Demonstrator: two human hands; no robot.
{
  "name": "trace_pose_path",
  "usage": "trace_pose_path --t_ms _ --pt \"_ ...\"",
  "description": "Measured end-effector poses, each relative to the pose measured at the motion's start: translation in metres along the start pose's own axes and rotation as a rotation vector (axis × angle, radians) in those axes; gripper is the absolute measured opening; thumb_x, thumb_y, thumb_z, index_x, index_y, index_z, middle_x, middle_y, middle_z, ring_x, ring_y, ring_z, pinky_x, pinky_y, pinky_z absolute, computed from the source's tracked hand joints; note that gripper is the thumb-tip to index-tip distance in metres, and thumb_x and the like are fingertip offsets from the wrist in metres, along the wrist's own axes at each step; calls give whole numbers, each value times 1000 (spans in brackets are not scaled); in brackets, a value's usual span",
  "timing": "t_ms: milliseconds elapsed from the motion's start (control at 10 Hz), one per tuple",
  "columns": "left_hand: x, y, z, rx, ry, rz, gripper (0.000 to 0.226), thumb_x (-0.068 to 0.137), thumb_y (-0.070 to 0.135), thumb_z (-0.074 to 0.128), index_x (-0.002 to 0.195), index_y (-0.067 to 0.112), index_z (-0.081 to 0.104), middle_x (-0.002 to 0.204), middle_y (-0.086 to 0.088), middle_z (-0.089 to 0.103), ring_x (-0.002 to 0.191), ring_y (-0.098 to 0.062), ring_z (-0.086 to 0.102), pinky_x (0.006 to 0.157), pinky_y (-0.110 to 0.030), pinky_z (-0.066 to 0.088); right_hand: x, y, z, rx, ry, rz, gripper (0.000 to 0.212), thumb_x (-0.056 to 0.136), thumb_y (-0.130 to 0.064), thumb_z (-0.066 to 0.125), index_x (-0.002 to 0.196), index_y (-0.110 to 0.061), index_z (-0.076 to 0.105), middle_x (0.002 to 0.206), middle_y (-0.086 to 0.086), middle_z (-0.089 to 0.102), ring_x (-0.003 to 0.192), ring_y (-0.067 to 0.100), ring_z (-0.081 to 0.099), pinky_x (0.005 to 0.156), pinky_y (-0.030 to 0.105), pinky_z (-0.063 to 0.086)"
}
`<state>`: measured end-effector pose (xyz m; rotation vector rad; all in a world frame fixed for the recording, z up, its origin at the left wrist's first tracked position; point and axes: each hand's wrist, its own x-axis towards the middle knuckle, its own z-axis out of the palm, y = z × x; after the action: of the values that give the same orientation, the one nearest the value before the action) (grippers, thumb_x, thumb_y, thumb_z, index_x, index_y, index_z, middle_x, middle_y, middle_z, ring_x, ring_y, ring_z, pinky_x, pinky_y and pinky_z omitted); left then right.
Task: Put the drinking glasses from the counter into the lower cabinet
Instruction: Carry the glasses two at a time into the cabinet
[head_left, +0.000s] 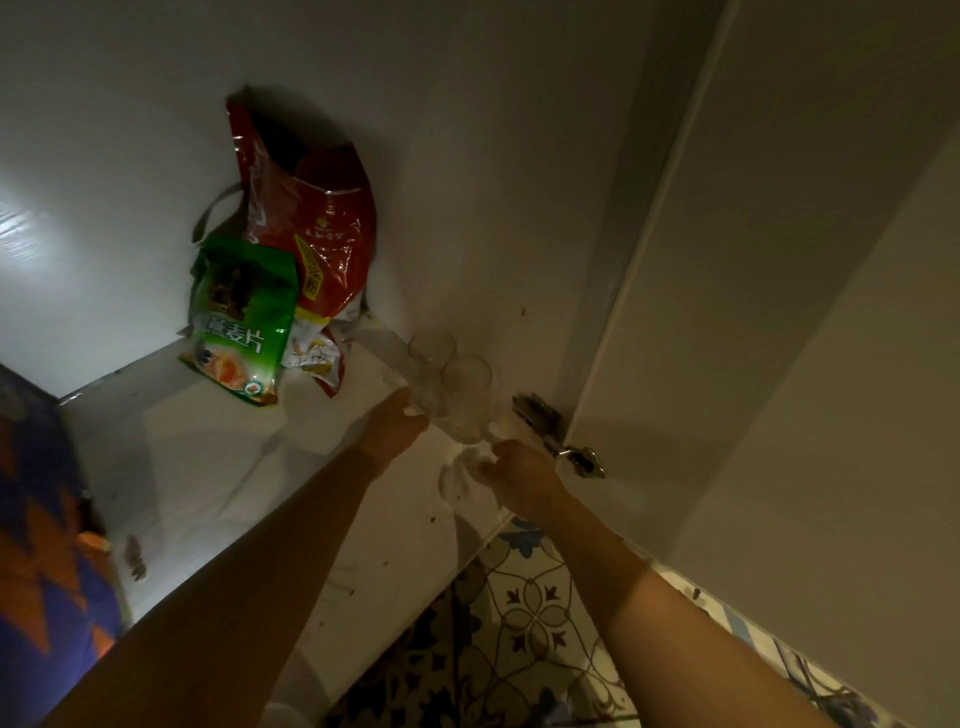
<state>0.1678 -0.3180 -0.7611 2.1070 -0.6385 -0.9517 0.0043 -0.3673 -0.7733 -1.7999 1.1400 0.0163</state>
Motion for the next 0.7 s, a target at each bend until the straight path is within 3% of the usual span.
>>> trace_pose_path --t_ms 100,200,300,400,500,600,700 --pt "0 -26 -3 292 -107 54 46 88 3 55 132 0 46 141 -18 48 129 -32 47 110 -37 35 -6 14 0 -258 20 -95 27 94 -28 44 108 -12 60 112 14 60 102 25 56 87 33 43" --pt "-32 -33 3 449 -190 92 45 92 13 50 136 5 43 143 -14 46 131 -27 45 111 -32 34 -14 35 0 -532 38 -149 50 93 -36 38 135 -11 46 142 11 48 134 26 40 110 34 31" --pt "-71 -36 14 594 -232 112 45 94 22 47 137 9 43 143 -10 48 130 -23 46 108 -29 33 -47 56 -5 -572 -74 -110 62 92 -42 45 147 -18 27 155 6 30 145 27 19 118 42 19" --pt "-115 -38 19 743 -375 54 43 95 24 45 135 7 45 140 -14 50 129 -27 47 108 -33 33 -88 69 -5 -584 -335 70 79 89 -53 46 151 -19 9 160 9 12 147 33 10 120 47 13" --pt "-160 -38 26 794 -535 -43 35 95 23 42 120 1 56 127 -19 59 116 -31 55 97 -36 42 -127 75 -5 -650 -426 243 79 85 -57 47 148 -14 24 155 12 25 143 34 20 118 44 21" --pt "-209 -25 28 809 -668 -141 30 95 22 43 111 1 58 114 -16 61 113 -31 57 85 -32 44 -187 74 -13 -528 -411 220 67 90 -50 45 143 -11 32 148 15 39 138 36 30 113 43 29" --pt "-255 -2 27 797 -798 -179 27 96 25 41 109 10 59 108 -10 57 115 -30 56 79 -27 38 -249 70 -21 -531 -187 121 64 94 -54 31 134 -8 47 131 20 57 120 42 53 97 47 46"
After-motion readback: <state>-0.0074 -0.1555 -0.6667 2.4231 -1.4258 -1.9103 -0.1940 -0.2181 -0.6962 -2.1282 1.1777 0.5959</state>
